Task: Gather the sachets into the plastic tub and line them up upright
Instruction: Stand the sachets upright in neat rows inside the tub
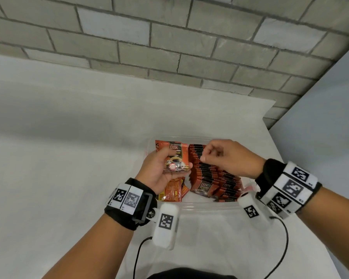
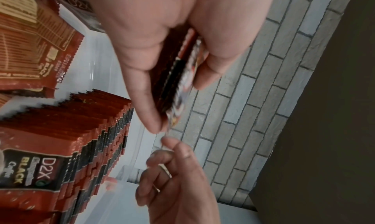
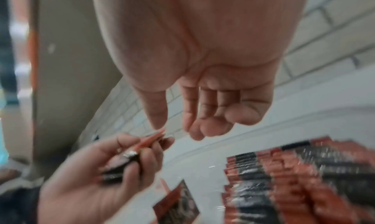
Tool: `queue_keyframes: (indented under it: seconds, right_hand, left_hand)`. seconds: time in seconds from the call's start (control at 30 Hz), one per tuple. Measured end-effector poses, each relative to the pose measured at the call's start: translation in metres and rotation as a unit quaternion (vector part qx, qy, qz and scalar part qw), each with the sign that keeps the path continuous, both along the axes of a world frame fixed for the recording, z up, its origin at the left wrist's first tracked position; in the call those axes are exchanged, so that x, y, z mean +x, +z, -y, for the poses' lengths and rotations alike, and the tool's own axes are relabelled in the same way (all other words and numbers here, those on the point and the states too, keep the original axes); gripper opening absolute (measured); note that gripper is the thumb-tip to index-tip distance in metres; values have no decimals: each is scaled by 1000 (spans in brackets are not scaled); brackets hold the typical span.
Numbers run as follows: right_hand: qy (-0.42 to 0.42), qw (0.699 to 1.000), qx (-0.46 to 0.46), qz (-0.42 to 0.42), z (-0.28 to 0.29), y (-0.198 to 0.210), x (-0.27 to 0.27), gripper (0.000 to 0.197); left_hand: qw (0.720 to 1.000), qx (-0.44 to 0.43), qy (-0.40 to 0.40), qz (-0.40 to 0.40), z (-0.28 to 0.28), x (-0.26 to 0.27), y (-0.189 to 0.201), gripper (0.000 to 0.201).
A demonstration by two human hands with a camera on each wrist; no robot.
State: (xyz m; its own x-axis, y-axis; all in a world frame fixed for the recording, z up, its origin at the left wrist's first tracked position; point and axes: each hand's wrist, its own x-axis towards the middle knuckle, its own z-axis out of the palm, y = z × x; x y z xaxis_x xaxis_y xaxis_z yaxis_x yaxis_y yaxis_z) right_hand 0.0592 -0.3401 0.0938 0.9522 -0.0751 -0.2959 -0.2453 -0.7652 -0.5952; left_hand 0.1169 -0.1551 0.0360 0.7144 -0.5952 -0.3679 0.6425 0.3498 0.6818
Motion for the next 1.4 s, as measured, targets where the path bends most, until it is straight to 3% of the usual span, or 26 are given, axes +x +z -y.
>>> queue_keyframes:
  seconds: [0.07,0.13,0.27,0.33,0.43,0.5,0.57,0.7,0.87,1.0,1.27,1.4]
  right_hand:
    - [-60,991,115,27,-5,-2,-7,19]
    - [-77,982,162,49,-13,-7,-11,23]
    - [-102,973,180,103,-18,-19,-15,39]
    - [-106,968,190,121,-17,-20,-17,37]
    - [-92,964,204,143,-14,-18,-19,28]
    - [-81,966,195,147,-13,-17,-18,27]
    - [-71,973,164,144,-11,-14,-18,22]
    - [-27,988,64,136,-7,-2,-16,9]
    - [58,998,-11,-31,3,1,-7,14]
    - [120,982,-90,-116,0,-17,-3,17]
    - [167,948,-236,-132,-5,-34,6,27]
    - [205,914,-313,-156,-8,-32,6,26]
  left_hand:
    - [999,16,-20,20,1,-3,2,20]
    - [998,29,-38,37,4,-7,2,26]
    - [994,40,-71,73,8,-12,2,22]
    - [992,45,-79,83,9,-14,2,23]
    - [993,45,-79,78,9,-13,2,38]
    - [993,45,-74,80,10,-13,1,36]
    - [990,55,-80,104,11,-12,0,24]
    - [980,78,-89,157,12,-13,-1,26]
    - [990,85,42,108,9,1,-8,19]
    - [991,84,59,82,8,7,-14,17]
    - [993,72,55,78,6,11,-19,14]
    - [994,64,45,78,6,11,-18,10]
